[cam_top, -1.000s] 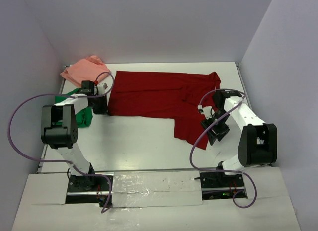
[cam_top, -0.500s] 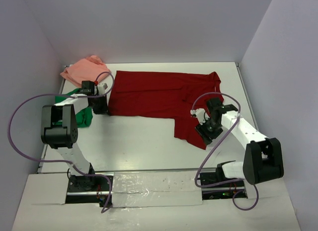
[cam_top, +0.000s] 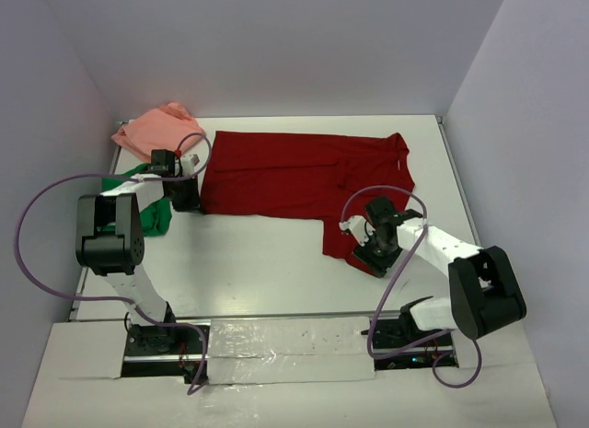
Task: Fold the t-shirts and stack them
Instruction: Grap the side of the flattened tshirt closest away from the robot with both arms
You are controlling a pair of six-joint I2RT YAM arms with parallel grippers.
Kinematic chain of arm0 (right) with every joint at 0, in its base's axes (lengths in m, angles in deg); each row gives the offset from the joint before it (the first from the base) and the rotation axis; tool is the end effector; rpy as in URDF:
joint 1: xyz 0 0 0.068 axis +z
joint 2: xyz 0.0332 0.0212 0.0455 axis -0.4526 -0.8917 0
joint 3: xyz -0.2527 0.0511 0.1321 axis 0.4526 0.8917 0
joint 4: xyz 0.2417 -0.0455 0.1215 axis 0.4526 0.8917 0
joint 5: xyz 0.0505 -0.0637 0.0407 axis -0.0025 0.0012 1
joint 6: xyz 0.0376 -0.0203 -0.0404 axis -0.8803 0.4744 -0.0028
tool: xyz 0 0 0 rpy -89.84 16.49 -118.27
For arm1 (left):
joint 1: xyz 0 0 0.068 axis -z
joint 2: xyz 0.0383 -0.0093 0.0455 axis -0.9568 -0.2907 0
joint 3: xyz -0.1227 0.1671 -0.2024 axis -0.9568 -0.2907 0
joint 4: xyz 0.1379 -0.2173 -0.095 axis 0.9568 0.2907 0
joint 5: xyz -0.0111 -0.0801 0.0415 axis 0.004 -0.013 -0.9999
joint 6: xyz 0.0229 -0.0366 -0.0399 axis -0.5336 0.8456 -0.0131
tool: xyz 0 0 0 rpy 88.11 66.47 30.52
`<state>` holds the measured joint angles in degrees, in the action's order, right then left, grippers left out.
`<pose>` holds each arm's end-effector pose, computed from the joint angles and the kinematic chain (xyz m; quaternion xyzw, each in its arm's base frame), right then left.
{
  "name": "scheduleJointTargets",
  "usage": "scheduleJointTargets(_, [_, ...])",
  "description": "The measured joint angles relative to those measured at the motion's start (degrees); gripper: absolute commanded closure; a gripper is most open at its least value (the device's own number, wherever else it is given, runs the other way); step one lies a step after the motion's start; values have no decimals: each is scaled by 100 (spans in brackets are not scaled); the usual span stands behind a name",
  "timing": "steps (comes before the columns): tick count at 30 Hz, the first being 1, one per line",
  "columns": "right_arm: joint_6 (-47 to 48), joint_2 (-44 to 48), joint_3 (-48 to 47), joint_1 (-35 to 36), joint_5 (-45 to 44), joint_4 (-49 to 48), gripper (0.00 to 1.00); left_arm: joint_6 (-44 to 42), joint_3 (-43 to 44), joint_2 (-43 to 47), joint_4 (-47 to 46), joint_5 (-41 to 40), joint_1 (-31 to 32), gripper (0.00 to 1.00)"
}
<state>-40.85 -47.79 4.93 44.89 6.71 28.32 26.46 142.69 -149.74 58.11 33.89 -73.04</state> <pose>0.1976 0.0682 0.1571 -0.4292 0.8985 0.0356 0.0847 0.3709 -0.0140 0.1590 0.0132 0.9630 -0.1623 0.2149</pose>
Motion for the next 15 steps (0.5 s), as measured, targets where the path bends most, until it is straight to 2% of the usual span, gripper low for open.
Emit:
scheduleJointTargets(13, [-63, -2, 28, 361, -98, -87, 42, -17, 0, 0, 2, 2, 0, 100])
scheduleJointTargets(15, [-59, -2, 28, 409, -66, -76, 45, -20, 0, 0, 2, 4, 0, 100])
